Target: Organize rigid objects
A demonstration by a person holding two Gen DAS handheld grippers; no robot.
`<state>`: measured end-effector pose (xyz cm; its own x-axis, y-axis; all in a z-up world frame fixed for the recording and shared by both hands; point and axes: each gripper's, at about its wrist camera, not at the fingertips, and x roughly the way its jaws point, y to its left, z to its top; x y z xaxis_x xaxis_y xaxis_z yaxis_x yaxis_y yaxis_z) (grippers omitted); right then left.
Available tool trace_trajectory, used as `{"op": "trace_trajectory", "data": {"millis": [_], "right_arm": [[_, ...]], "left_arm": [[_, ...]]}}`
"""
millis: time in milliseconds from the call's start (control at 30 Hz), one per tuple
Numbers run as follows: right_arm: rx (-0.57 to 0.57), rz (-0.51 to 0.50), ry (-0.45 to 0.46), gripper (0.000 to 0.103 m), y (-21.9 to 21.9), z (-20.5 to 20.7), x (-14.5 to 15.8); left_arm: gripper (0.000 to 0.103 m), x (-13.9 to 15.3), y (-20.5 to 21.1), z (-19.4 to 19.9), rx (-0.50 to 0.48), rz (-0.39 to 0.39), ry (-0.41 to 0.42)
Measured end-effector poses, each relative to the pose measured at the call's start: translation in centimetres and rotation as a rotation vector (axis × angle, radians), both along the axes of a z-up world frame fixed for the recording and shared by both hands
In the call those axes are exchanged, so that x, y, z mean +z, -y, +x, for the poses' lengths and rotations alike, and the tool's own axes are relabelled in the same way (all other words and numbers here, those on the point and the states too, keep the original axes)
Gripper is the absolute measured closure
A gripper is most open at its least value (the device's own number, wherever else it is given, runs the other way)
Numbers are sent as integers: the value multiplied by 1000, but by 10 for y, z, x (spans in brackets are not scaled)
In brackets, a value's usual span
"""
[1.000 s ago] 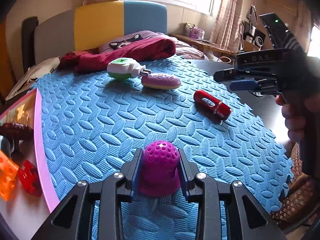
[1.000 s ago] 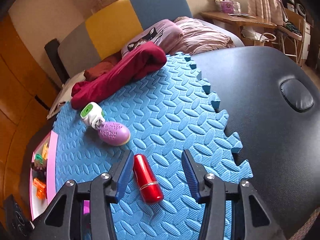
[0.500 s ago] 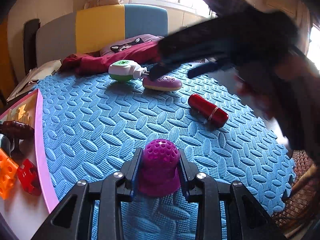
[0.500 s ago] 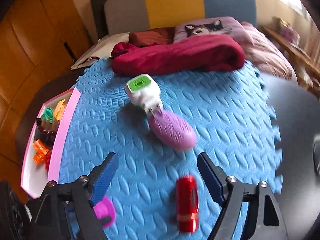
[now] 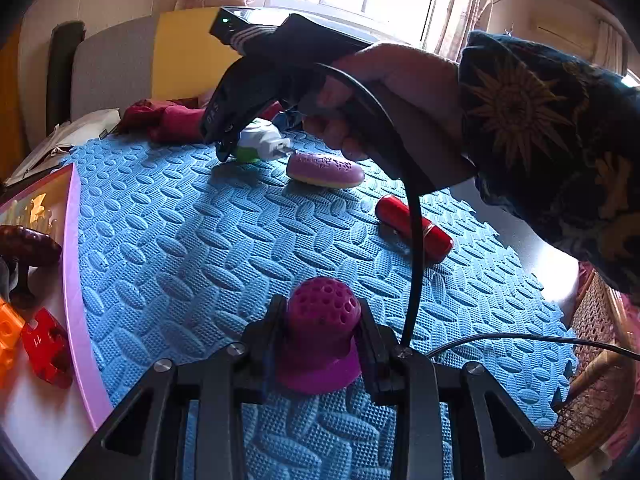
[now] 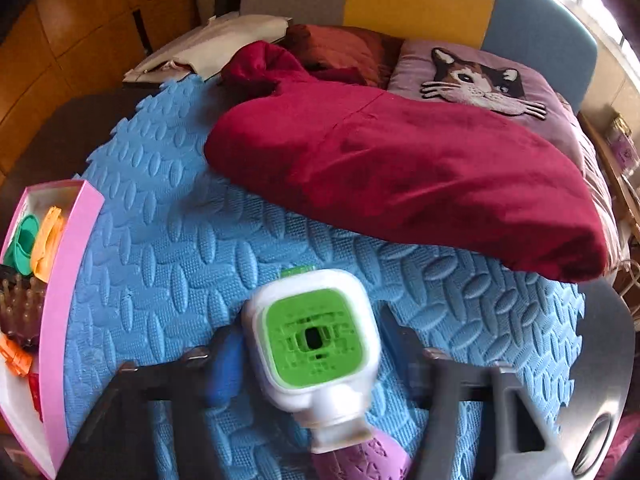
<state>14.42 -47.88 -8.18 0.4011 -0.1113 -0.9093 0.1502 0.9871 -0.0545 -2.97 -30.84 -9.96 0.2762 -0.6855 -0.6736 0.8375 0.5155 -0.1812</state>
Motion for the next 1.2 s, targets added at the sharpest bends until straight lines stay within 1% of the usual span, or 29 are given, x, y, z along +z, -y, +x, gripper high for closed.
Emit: {"op": "trace_trajectory", "data": {"millis": [133,267,367,433,500,567,667,800,833,967,1200], "right_arm": [[17,47,79,51,-9,-29,27],[18,152,125,51,-12,-72,49],[21,256,144,51,-16,-102,56],[12,296,140,50,-21,-122,52],[-8,287,118,50,-26,-137,41],[-31,307,106,51,-27,-144,30],[-60,271,99,51,-29,-146,15],[-62,250,84,50,-30,-141,-4],[-58,246,106,50,-29,-143,-5],[-62,286,139,50,-23,-146,-7],[-73,316,153,50,-19,-145,-6]], "left_arm": [[70,0,0,1,1,-4,-3],[70,1,-2,-1,5,-1,1],[70,1,-3,-1,15,3,7],[70,2,-4,-2,22,9,16],[70,2,-4,-3,26,14,22],[70,2,-2,-4,31,22,32],[70,1,0,-5,38,33,49],[70,0,2,-7,43,45,68],[70,-1,2,-8,44,47,70],[70,-1,4,-10,44,62,90],[70,-2,7,-13,50,81,114]]}}
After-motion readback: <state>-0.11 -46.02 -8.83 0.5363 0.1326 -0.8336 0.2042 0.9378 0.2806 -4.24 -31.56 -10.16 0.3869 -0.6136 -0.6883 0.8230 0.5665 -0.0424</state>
